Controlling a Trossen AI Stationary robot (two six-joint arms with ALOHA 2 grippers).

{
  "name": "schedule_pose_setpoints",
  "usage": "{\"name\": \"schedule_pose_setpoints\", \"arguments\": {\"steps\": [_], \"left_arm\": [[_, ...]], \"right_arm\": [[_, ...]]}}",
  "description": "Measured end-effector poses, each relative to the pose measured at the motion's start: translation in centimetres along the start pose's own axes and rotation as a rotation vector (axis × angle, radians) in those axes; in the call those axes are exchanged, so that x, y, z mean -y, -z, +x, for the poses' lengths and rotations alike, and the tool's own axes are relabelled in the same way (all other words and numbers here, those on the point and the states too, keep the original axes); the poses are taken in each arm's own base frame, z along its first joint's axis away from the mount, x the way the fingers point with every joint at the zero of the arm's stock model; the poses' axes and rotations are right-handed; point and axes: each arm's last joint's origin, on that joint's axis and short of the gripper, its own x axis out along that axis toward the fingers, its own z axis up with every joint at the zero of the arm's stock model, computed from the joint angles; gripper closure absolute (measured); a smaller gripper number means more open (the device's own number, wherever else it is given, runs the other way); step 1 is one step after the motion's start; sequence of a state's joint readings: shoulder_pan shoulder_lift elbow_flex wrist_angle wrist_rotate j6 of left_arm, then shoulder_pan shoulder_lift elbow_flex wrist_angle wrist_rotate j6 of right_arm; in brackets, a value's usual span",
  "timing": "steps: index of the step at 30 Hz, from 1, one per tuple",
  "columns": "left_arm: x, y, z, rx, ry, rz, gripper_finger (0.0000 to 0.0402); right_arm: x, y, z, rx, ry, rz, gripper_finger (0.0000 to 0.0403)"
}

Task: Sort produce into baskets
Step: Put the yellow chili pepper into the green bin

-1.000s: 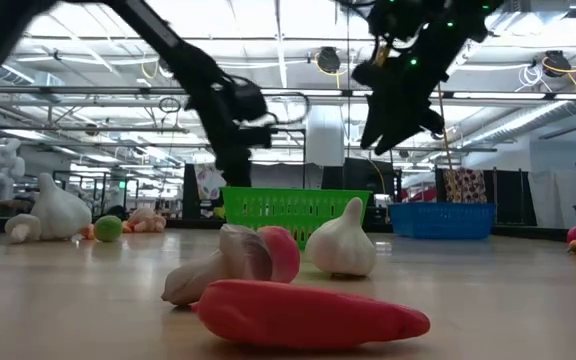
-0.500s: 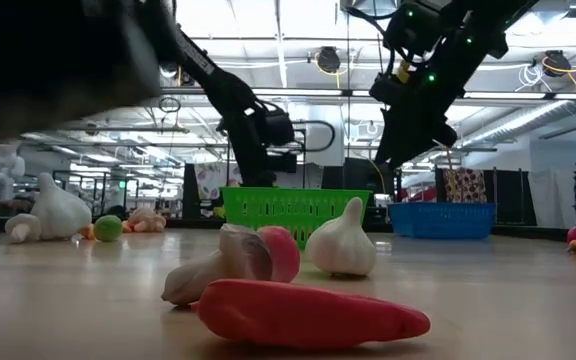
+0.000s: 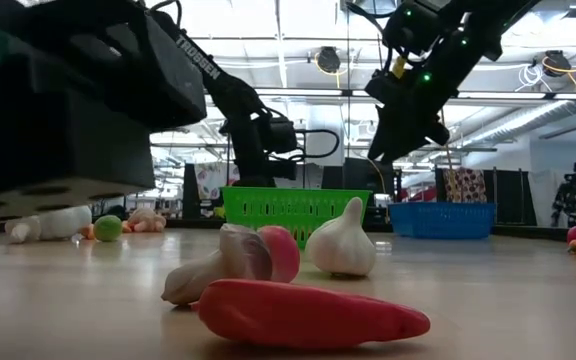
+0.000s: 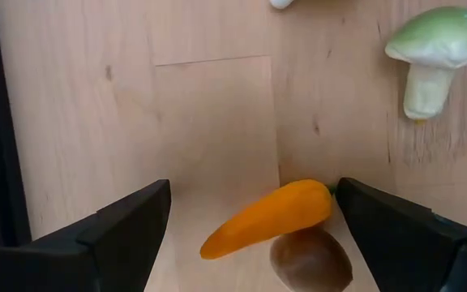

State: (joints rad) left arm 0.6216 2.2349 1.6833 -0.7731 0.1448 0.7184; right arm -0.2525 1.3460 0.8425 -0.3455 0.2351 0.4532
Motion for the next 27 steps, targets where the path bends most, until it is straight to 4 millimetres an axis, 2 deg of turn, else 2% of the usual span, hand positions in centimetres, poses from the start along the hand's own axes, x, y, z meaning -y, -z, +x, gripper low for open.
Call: {"name": "schedule_pose_setpoints", "arguments": {"steps": [3,6,27], "left_arm": [[0.04,0.02,0.01,-0.002,0.003,0.002,0.0044],[0.20,0.21,0.03,-0.022,0.019,-0.002,0.0070],[0.28,0.42,0.09,-0.052,0.014,-0.013,0.0368]], "right_arm": [[0.19,-0.17,0.05,0.007,0.003,-0.001,0.0232],[0.31,-0.28,0.09,0.013,0.004,0.001,0.0232],[0.23,-0.43,0.08,0.027,-0.003,0.013,0.0232]]}}
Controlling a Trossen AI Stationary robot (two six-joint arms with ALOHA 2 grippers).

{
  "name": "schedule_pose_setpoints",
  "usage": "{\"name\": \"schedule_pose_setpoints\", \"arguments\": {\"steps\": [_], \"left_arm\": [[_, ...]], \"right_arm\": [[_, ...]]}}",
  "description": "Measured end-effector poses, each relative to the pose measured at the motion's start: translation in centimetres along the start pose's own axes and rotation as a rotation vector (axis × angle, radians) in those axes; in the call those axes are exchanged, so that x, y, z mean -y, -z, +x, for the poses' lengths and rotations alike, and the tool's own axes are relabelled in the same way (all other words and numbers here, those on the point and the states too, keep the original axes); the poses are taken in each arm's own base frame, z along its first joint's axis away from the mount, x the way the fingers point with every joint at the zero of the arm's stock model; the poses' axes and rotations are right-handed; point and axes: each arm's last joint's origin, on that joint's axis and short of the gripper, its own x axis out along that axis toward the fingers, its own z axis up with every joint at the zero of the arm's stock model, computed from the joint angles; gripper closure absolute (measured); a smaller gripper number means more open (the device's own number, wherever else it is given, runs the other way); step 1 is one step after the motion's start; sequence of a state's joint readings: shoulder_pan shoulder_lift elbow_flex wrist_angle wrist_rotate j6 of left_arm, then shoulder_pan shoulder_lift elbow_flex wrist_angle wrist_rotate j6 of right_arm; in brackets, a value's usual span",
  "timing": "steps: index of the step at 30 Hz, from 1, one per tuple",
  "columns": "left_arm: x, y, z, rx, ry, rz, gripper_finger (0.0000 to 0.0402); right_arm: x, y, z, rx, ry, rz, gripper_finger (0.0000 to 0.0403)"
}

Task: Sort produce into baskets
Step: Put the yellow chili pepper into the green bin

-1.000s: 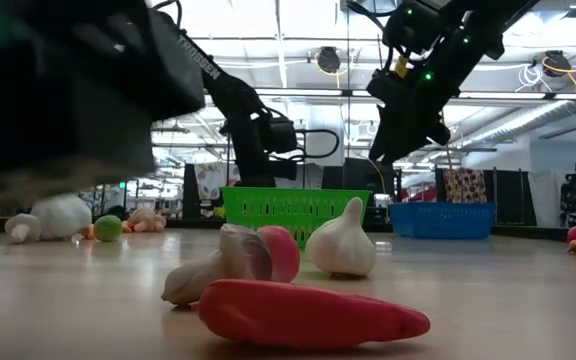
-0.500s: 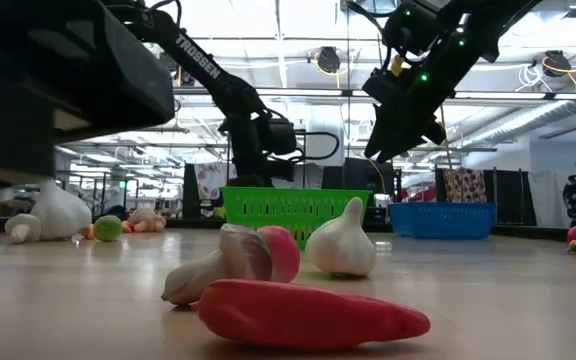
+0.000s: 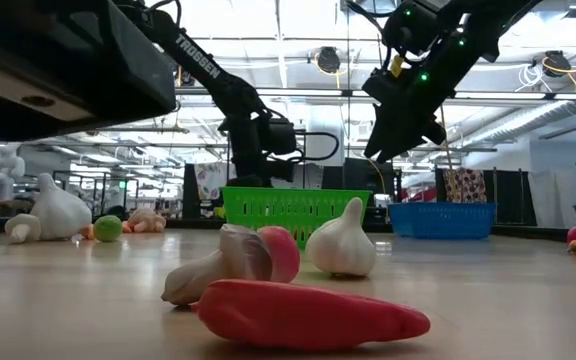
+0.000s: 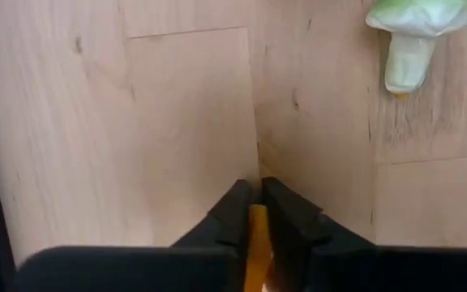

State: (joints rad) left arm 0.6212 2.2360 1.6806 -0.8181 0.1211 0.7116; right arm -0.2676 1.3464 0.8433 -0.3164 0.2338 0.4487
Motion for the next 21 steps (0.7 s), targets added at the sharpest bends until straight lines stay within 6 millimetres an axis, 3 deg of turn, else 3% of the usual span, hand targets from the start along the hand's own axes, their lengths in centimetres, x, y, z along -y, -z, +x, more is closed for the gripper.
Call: {"name": "schedule_pose_setpoints", "arguments": {"steps": [3,12,21], "left_arm": [[-0.2,-0.2,-0.2,0.005,-0.008,-0.025,0.0392],[-0.9,-1.0,-1.3,0.043,-0.047,-0.047,0.0394],[-0.6,-1.6,-5.7,0.238,0.032,-0.080,0.0395]], "right_arm": [[0.0,0.0,0.0,0.000,0.000,0.002,0.0232],[0.0,0.0,0.0,-0.001,0.000,0.010,0.0232],[0.0,0.0,0.0,-0.001,0.000,0.016,0.0232]]}}
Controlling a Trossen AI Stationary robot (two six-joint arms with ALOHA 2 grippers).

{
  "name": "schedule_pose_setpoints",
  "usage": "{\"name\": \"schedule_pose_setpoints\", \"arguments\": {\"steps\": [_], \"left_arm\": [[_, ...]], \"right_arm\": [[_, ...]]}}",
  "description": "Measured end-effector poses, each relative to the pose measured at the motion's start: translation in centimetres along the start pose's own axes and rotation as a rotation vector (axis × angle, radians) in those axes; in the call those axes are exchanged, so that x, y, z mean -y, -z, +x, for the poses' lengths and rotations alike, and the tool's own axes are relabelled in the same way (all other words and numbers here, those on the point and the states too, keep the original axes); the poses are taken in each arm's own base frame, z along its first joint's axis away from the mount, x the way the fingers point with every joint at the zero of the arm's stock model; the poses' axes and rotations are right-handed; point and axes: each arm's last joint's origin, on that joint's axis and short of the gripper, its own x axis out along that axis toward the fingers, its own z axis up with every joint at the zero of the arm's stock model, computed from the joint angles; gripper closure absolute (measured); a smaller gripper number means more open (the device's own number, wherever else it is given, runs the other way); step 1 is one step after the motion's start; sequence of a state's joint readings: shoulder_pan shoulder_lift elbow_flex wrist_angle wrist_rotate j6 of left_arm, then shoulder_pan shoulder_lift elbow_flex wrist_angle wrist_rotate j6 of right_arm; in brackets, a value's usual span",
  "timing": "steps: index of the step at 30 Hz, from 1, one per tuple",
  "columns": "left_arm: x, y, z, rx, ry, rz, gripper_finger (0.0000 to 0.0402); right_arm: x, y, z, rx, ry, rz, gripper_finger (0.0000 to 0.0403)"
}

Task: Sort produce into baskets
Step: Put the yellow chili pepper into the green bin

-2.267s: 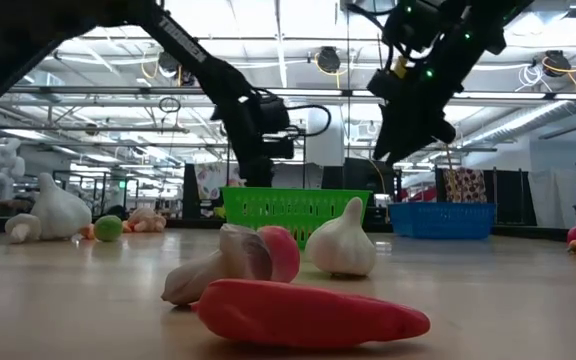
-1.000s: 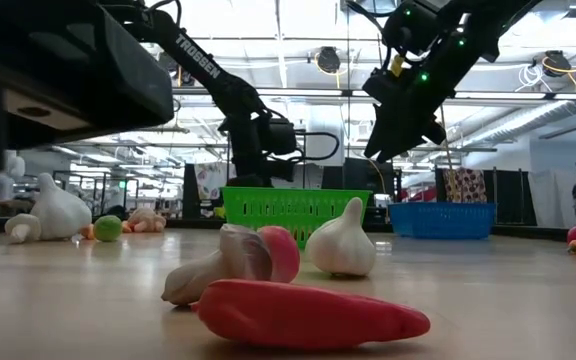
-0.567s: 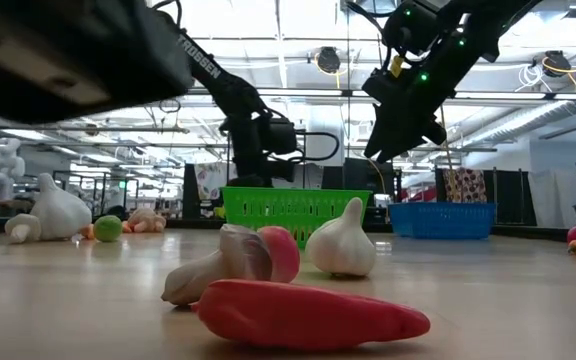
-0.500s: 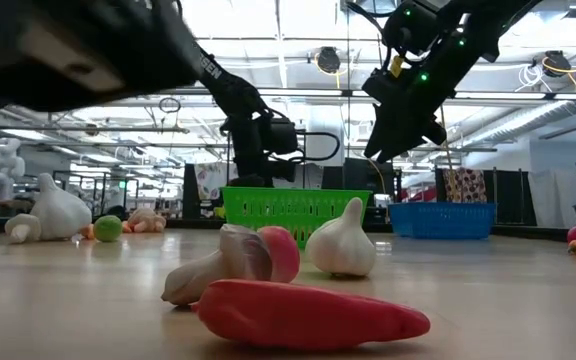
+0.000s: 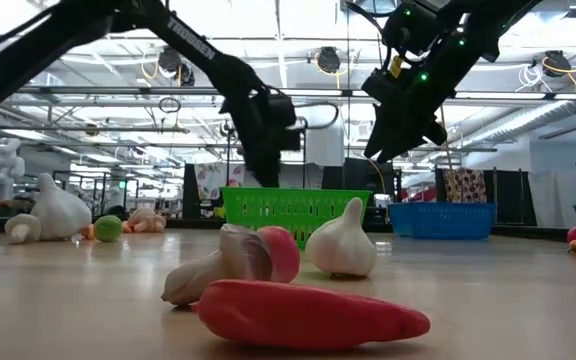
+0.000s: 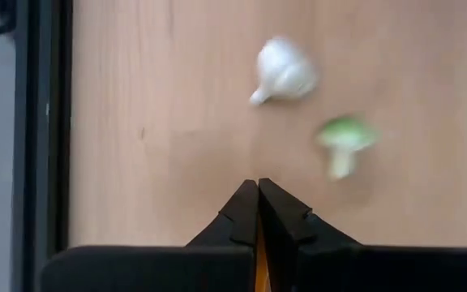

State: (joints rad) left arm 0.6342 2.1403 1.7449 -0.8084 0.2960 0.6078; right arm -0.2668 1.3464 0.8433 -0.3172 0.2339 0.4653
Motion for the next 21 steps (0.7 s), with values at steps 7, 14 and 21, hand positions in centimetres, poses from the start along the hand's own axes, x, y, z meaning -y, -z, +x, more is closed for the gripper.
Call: {"name": "schedule_pose_setpoints", "arguments": {"steps": [7,14,21], "left_arm": [[1.8,-1.6,-5.6,0.321,0.266,-0.033,0.0396],[6.4,-2.0,-9.3,0.558,0.317,0.073,0.0399],[11.1,1.5,-8.0,0.801,0.224,0.015,0.0400]], "right_arm": [[-0.4,0.2,1.6,-0.003,0.001,-0.046,0.0232],[-0.9,0.9,4.7,-0.026,-0.006,-0.208,0.0232],[-4.2,-0.1,4.6,0.164,-0.314,-0.370,0.0232]]}}
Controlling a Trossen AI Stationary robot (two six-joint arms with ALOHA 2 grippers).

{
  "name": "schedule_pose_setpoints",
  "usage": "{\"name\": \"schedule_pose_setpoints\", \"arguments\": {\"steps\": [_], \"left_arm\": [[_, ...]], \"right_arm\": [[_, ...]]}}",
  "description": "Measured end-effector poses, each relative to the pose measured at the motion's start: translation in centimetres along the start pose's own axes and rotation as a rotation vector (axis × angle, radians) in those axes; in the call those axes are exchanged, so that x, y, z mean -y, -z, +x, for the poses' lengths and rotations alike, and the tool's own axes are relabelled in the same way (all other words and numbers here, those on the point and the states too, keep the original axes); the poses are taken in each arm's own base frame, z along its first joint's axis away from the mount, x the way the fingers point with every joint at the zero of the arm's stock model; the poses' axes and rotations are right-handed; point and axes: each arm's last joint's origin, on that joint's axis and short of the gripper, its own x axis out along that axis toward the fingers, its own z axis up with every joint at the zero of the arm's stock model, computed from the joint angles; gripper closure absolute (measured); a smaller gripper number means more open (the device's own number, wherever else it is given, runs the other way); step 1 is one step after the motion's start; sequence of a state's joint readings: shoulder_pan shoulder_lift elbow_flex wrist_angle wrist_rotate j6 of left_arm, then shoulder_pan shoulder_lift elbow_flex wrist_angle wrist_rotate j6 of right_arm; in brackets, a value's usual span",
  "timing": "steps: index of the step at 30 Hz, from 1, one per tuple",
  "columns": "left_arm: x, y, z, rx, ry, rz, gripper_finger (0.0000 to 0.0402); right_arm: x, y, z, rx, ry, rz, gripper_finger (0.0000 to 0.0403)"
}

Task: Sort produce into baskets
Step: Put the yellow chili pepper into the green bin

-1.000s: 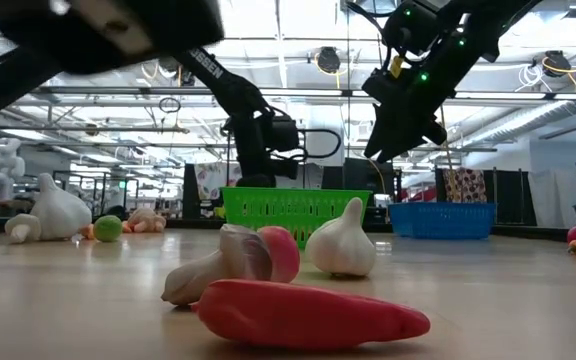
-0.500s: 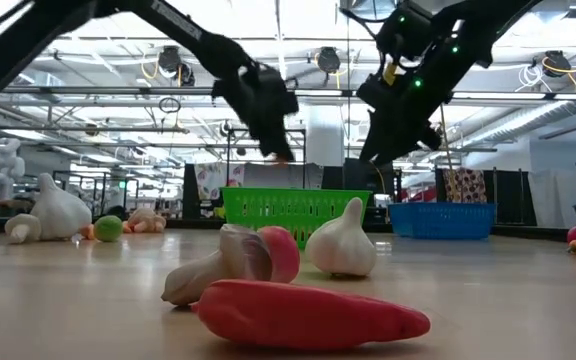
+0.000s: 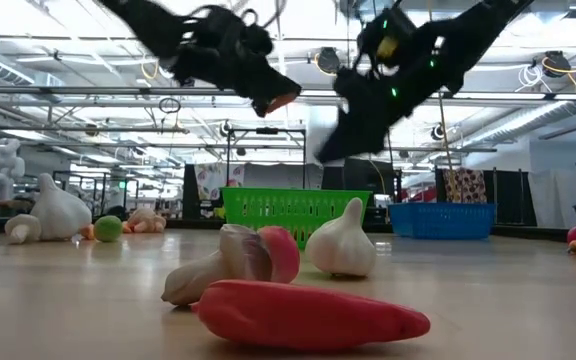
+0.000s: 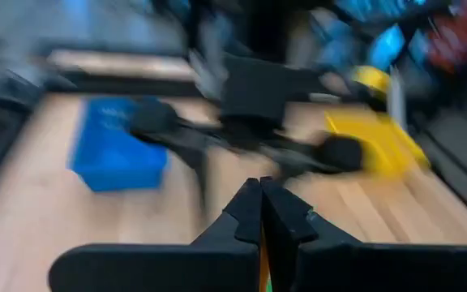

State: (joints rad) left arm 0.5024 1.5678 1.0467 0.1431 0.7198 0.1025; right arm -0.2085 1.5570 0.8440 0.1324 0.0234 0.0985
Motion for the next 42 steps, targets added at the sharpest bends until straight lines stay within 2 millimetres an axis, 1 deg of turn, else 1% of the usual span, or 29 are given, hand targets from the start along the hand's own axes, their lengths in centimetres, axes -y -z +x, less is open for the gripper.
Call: {"name": "schedule_pose_setpoints", "arguments": {"steps": [4,6,10,13,15,17,21,24,30,36,39,42], "left_arm": [[2.1,1.4,-1.1,0.316,-0.100,-0.078,0.0400],[2.9,2.4,-1.6,0.417,-0.110,-0.109,0.0400],[3.9,4.4,-2.1,0.498,-0.117,-0.167,0.0400],[5.3,5.3,-1.9,0.531,-0.086,-0.156,0.0400],[6.1,5.4,-1.9,0.564,-0.074,-0.133,0.0400],[6.8,5.1,-1.7,0.603,-0.073,-0.088,0.0400],[7.8,5.2,-0.9,0.604,-0.155,-0.029,0.0400],[8.1,5.0,-0.8,0.626,-0.212,-0.021,0.0400],[8.5,5.2,-0.5,0.613,-0.221,-0.044,0.0400],[8.9,5.8,0.4,0.598,-0.248,-0.069,0.0400],[9.1,6.2,1.0,0.591,-0.237,-0.073,0.0400],[9.2,6.1,1.1,0.623,-0.226,-0.064,0.0400]], "right_arm": [[-2.3,-1.4,-0.2,0.169,-0.067,-0.152,0.0232],[-3.1,-1.9,-0.4,0.233,-0.083,-0.206,0.0232],[-3.5,-2.9,-0.8,0.350,-0.087,-0.221,0.0232],[-3.2,-3.5,-1.0,0.410,-0.064,-0.174,0.0232],[-2.7,-3.6,-1.0,0.418,-0.061,-0.142,0.0231],[-2.3,-3.8,-1.0,0.422,-0.096,-0.107,0.0228],[-1.7,-3.8,-0.9,0.409,-0.188,-0.046,0.0217],[-1.6,-3.8,-0.9,0.408,-0.201,-0.028,0.0207],[-1.6,-4.1,-1.0,0.433,-0.204,-0.032,0.0195],[-1.8,-4.6,-1.4,0.497,-0.232,-0.042,0.0195],[-1.8,-4.7,-1.4,0.502,-0.234,-0.038,0.0195],[-1.8,-4.7,-1.4,0.502,-0.234,-0.037,0.0195]]}}
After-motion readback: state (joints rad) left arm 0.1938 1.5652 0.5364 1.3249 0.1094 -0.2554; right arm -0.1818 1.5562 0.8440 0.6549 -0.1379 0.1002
